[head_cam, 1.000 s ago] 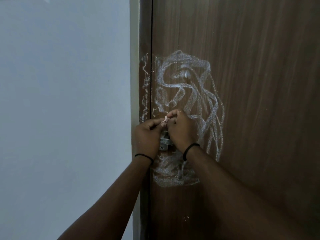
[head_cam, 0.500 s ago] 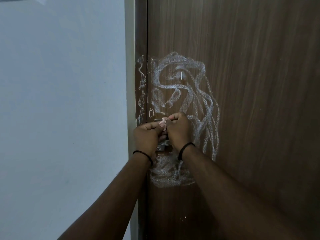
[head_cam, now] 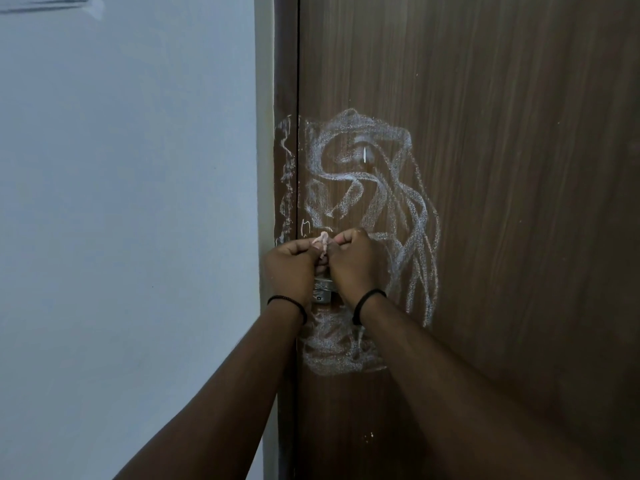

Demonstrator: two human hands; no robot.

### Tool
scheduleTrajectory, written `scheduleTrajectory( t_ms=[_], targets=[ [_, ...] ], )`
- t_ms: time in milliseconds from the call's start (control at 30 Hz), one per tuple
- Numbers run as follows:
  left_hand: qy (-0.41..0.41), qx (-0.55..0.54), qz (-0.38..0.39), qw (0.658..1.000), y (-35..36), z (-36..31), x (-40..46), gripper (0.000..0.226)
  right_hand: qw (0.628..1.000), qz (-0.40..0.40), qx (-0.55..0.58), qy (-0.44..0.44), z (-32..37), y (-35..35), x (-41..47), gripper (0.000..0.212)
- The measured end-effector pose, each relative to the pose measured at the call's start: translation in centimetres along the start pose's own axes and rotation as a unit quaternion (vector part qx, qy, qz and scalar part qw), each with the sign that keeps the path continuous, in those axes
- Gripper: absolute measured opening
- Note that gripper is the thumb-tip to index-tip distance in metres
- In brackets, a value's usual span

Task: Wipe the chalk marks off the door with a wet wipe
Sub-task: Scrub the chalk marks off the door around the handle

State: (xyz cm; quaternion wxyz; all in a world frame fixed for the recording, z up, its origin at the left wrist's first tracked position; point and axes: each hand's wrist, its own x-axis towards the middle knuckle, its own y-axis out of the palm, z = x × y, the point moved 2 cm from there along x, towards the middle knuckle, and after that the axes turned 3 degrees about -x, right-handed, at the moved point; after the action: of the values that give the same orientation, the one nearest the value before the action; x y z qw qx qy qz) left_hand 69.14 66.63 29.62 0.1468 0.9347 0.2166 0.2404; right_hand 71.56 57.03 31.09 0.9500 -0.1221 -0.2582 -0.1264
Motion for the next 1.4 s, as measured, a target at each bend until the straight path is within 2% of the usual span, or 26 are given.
scheduleTrajectory(
  t_ms=[133, 300, 367, 433, 533, 633, 733, 867, 933, 1033, 1100, 1200, 1267, 1400],
  targets=[
    [0.007, 0.011, -0.004, 1.0, -0.3, 0.4, 0.2, 0.013, 1.0, 0.012, 0.02, -0.004, 0.5, -0.1, -0.1, 0.002],
    [0.032, 0.062, -0.037, 0.997, -1.4, 0.4, 1.0, 0.013, 0.99, 0.11, 0.092, -0.002, 0.6, 0.5, -0.6, 0.029],
    [0.03, 0.07, -0.03, 0.997, -1.7, 0.2, 1.4, 0.018, 0.98, 0.15, 0.131, 0.0, 0.7, 0.1, -0.6, 0.023],
    [0.004, 0.034, 0.01, 0.999, -1.8, 0.0, 1.5, 0.016, 0.973, 0.171, 0.153, 0.0, 0.7, -0.6, -0.4, 0.008],
    [-0.011, 0.021, 0.053, 0.998, -2.0, -0.1, 1.5, 0.015, 0.984, 0.149, 0.093, -0.029, 0.4, -1.4, 0.2, 0.007],
    [0.03, 0.086, 0.084, 0.992, -2.1, 0.0, 1.6, 0.017, 0.991, 0.125, 0.036, -0.036, 0.2, -1.3, 0.7, 0.006],
    [0.068, 0.131, 0.054, 0.988, -2.2, 0.0, 1.6, 0.022, 0.992, 0.116, 0.047, -0.025, 0.3, -1.1, 0.9, 0.012],
    [0.074, 0.123, 0.015, 0.99, -2.8, -0.1, 1.9, 0.01, 0.973, 0.215, 0.031, -0.074, 0.7, -1.0, 0.9, 0.017],
    [0.064, 0.135, 0.041, 0.988, -2.9, 0.0, 2.0, 0.006, 0.968, 0.222, -0.033, -0.116, 0.6, -1.2, 1.1, 0.021],
    [0.073, 0.212, 0.094, 0.97, -2.7, 0.1, 1.6, 0.01, 0.961, 0.166, -0.149, -0.164, 0.0, -1.3, 1.5, 0.01],
    [0.118, 0.285, 0.086, 0.947, -2.4, 0.1, 1.3, 0.016, 0.946, 0.131, -0.227, -0.191, -0.6, -1.1, 1.6, 0.004],
    [0.193, 0.357, -0.007, 0.914, -2.5, -0.4, 0.7, 0.028, 0.915, 0.118, -0.314, -0.225, -1.4, -0.8, 1.8, 0.007],
    [0.19, 0.345, -0.04, 0.918, -2.7, -0.2, 0.6, 0.033, 0.905, 0.141, -0.332, -0.224, -1.5, -0.6, 1.6, 0.016],
    [0.137, 0.347, -0.028, 0.927, -2.8, 1.3, 0.3, 0.032, 0.863, 0.211, -0.38, -0.258, -0.6, 0.3, 1.0, 0.038]
  ],
)
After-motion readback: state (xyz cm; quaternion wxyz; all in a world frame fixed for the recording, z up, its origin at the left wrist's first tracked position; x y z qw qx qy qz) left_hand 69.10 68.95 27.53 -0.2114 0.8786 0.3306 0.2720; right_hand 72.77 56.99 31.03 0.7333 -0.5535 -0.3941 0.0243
